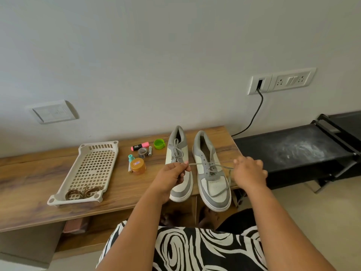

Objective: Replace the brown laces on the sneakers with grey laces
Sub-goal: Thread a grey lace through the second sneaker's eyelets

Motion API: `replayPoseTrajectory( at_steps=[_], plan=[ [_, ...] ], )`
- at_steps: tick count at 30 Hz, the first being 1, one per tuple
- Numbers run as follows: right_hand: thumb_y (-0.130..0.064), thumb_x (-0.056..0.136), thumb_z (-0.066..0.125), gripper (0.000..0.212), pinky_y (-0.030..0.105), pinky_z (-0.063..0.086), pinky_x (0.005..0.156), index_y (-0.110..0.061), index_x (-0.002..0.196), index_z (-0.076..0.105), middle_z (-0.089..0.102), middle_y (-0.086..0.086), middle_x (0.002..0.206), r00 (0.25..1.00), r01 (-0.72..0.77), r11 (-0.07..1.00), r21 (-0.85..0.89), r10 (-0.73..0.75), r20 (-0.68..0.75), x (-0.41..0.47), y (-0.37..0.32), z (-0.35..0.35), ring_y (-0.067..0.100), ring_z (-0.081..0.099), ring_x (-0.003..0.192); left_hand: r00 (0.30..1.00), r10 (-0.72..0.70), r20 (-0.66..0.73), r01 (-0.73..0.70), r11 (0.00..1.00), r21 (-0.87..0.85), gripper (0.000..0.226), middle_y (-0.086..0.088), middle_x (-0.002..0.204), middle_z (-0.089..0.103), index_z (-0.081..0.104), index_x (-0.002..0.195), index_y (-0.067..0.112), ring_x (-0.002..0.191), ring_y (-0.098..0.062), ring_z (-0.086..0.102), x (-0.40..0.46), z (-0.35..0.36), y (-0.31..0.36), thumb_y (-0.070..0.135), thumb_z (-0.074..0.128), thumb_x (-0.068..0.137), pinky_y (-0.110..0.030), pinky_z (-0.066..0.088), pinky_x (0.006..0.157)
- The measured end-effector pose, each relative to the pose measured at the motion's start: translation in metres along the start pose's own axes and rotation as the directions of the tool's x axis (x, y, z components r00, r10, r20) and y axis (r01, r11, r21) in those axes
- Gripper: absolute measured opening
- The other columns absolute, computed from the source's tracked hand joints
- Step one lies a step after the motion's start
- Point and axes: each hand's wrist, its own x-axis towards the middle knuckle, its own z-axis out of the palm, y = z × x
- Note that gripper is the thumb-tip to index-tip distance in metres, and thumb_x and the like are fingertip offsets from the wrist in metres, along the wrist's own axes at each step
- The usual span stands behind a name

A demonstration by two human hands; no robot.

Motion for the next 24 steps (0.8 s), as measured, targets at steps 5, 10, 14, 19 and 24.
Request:
replayPoseTrajectory(
  at_steps=[5,10,14,19,24],
  plan=[
    [-0.036,0.093,0.062,0.053,0.039,0.033,0.106,-0.028,0.14,0.042,0.038,-0.005,0.143,0.933,0.304,0.935,0.184,-0.331,0.139,-0.004,-0.013,-0.006,0.02,0.033,0.132,0.997,0.055,0.047,-0.064,0.971,0.231,0.03,-0.002,0.06,0.051,0.071,0.071,0.013,0.054,-0.008,0.043,0.001,0.016,0.003,0.035,0.067,0.091,-0.019,0.041,0.061],
    [-0.022,0.098,0.055,0.013,0.027,0.053,0.078,-0.022,0.101,0.068,0.068,-0.005,0.096,0.863,0.298,0.825,0.48,-0.448,0.233,-0.013,-0.029,0.0,0.01,0.064,0.091,0.994,0.094,0.051,-0.103,0.965,0.243,0.036,-0.001,0.062,0.06,0.066,0.061,0.017,0.055,-0.007,0.046,0.011,0.043,0.0,0.038,0.07,0.089,-0.02,0.042,0.06],
    [-0.029,0.105,0.038,0.027,0.033,0.048,0.077,-0.018,0.099,0.062,0.062,0.004,0.1,0.96,0.083,0.934,0.349,-0.168,0.222,0.004,-0.003,-0.002,0.018,0.057,0.09,0.949,0.298,-0.104,-0.157,0.73,0.665,0.029,0.003,0.082,0.059,0.064,0.085,0.022,0.075,-0.012,0.054,0.029,0.051,-0.007,0.05,0.067,0.087,-0.031,0.048,0.074],
    [-0.037,0.104,0.038,0.037,0.037,0.048,0.089,-0.012,0.116,0.061,0.059,0.008,0.115,0.945,-0.064,0.973,0.22,-0.012,0.326,0.018,0.012,0.007,0.024,0.055,0.101,0.855,0.508,0.102,-0.152,0.058,0.987,0.042,-0.001,0.116,0.044,0.057,0.11,0.018,0.104,-0.018,0.047,0.049,0.075,-0.009,0.054,0.061,0.088,-0.031,0.045,0.083],
    [-0.041,0.098,0.052,0.026,0.034,0.05,0.077,-0.021,0.103,0.067,0.057,-0.004,0.088,0.981,-0.035,0.959,0.282,-0.021,0.194,0.02,0.009,0.01,0.016,0.055,0.084,0.847,0.525,0.081,-0.071,-0.039,0.997,0.039,-0.005,0.123,0.041,0.058,0.113,0.015,0.106,-0.02,0.044,0.067,0.091,-0.02,0.046,0.061,0.09,-0.029,0.039,0.079]
  ],
)
